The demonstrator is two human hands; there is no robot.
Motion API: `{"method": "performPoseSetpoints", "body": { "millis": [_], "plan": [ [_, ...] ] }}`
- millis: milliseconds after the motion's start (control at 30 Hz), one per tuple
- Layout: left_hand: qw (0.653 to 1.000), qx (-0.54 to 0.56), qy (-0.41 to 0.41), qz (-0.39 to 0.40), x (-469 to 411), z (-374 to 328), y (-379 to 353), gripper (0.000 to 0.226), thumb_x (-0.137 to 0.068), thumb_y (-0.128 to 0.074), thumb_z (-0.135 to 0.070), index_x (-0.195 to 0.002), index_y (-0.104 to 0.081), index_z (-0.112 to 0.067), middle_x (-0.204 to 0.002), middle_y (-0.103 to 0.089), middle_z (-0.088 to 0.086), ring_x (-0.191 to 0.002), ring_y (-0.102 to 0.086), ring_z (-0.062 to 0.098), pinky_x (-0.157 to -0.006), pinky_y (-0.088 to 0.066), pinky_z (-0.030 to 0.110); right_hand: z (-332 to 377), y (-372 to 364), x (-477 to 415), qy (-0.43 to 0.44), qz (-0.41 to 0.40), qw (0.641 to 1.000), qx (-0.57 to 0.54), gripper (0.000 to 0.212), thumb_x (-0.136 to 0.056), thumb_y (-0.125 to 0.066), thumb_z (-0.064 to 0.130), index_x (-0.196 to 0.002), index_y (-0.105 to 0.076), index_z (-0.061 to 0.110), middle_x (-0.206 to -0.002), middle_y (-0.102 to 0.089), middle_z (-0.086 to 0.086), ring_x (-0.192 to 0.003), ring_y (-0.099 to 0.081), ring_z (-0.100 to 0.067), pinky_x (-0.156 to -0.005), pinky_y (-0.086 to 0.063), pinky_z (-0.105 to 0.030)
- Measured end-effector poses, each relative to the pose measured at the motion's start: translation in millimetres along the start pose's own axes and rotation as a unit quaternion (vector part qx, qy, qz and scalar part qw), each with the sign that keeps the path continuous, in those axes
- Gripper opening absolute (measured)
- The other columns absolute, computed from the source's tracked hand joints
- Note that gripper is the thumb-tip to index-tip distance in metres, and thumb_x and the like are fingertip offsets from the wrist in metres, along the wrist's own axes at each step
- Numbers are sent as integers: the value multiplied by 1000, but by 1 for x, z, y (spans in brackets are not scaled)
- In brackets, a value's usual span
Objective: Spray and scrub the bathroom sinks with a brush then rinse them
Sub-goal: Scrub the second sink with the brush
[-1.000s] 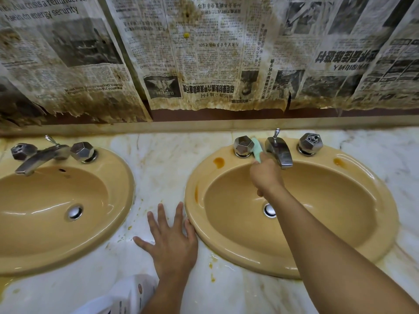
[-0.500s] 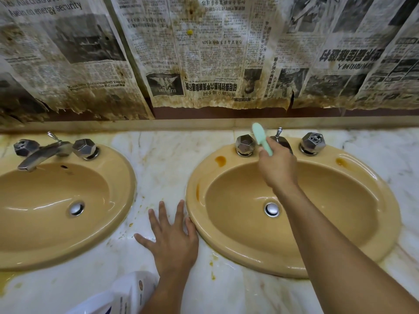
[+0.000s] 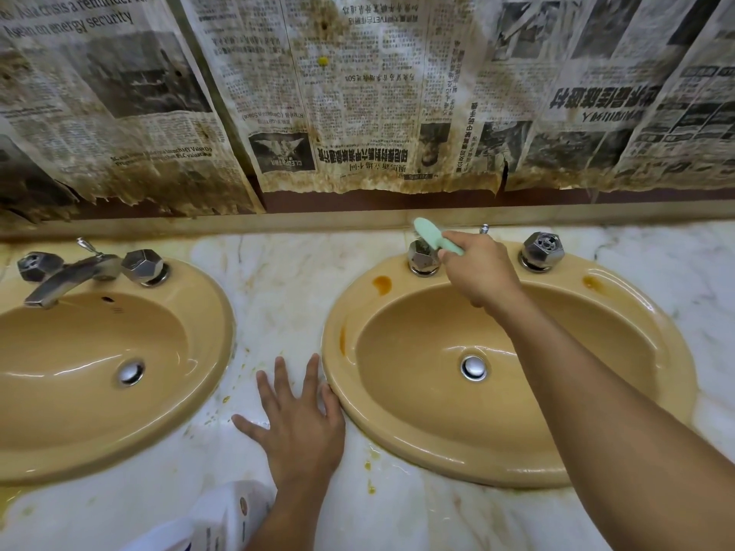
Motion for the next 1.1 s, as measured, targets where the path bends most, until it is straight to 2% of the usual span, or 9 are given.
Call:
{"method": "performPoseSetpoints", "body": {
  "millis": [100, 167, 267, 433, 567, 700, 800, 933, 1100],
  "plan": [
    [1000, 5, 2, 3, -1, 0, 1, 54, -105, -19, -54, -159, -15, -54, -172, -1, -7, -157, 16, 19, -116, 3, 75, -1, -6, 5, 8, 21, 1000, -1, 42, -101, -55, 29, -142, -58, 35, -101, -64, -1, -64, -54, -17, -54, -48, -31],
    [1000, 8, 4, 3, -1, 0, 1, 54, -105, -18, -55, -159, -15, -53, -172, -1, -7, -157, 17, 18, -116, 4, 74, 0, -4, 8, 17, 14, 1000, -19, 41, -101, -55, 28, -141, -59, 35, -96, -63, 1, -65, -54, -15, -57, -52, -35],
    [1000, 5, 5, 4, -1, 0, 1, 54, -105, -16, -55, -159, -14, -54, -173, 0, -7, -157, 19, 18, -116, 4, 74, -8, 5, 3, -2, -29, 999, -34, 43, -102, -54, 30, -145, -56, 34, -109, -64, -3, -70, -54, -16, -62, -54, -36],
    [1000, 13, 3, -5, -1, 1, 0, 53, -105, -20, -54, -158, -17, -54, -172, -5, -7, -158, 14, 19, -116, 3, 75, -7, -9, 8, 12, 11, 1000, -16, 42, -101, -56, 32, -143, -57, 36, -112, -62, -1, -70, -56, -15, -55, -48, -31],
    [1000, 9, 4, 0, -1, 1, -2, 54, -105, -19, -55, -158, -15, -54, -172, -2, -8, -157, 16, 18, -116, 3, 74, -12, -2, 4, -3, -18, 999, -32, 43, -101, -55, 31, -144, -57, 34, -116, -67, -7, -72, -56, -19, -65, -53, -35],
    [1000, 9, 4, -4, -1, 1, -2, 54, -105, -21, -54, -158, -17, -54, -172, -3, -8, -157, 14, 18, -116, 2, 75, -7, -20, 20, 48, 32, 998, 33, 42, -102, -55, 32, -144, -56, 35, -120, -62, -1, -88, -54, -20, -73, -42, -29],
    [1000, 6, 4, -4, -1, 2, -1, 54, -105, -20, -54, -159, -15, -54, -172, -2, -7, -157, 15, 19, -116, 2, 75, -23, -30, 29, 55, 30, 997, 49, 43, -102, -53, 36, -145, -52, 42, -123, -64, -4, -96, -58, -22, -75, -46, -32],
    [1000, -2, 4, -5, -1, 1, 0, 54, -105, -18, -54, -159, -14, -53, -172, -2, -7, -158, 15, 19, -117, 1, 75, -44, -21, 34, 44, 7, 996, 73, 44, -103, -51, 39, -146, -46, 51, -123, -65, -2, -98, -53, -20, -80, -51, -38],
    [1000, 4, 2, -6, -1, 1, -1, 55, -105, -21, -53, -159, -17, -53, -172, -3, -7, -158, 14, 19, -117, 1, 75, -27, -33, 24, 68, 24, 993, 98, 45, -103, -53, 36, -147, -49, 45, -111, -65, -8, -92, -58, -26, -77, -52, -37]
  ]
}}
Point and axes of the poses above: each hand's wrist, its own x-axis away from the middle knuckle, its own y-axis out of the back of the hand, z = x × y, the point moved 7 cm from there along -x, towards the middle knuckle
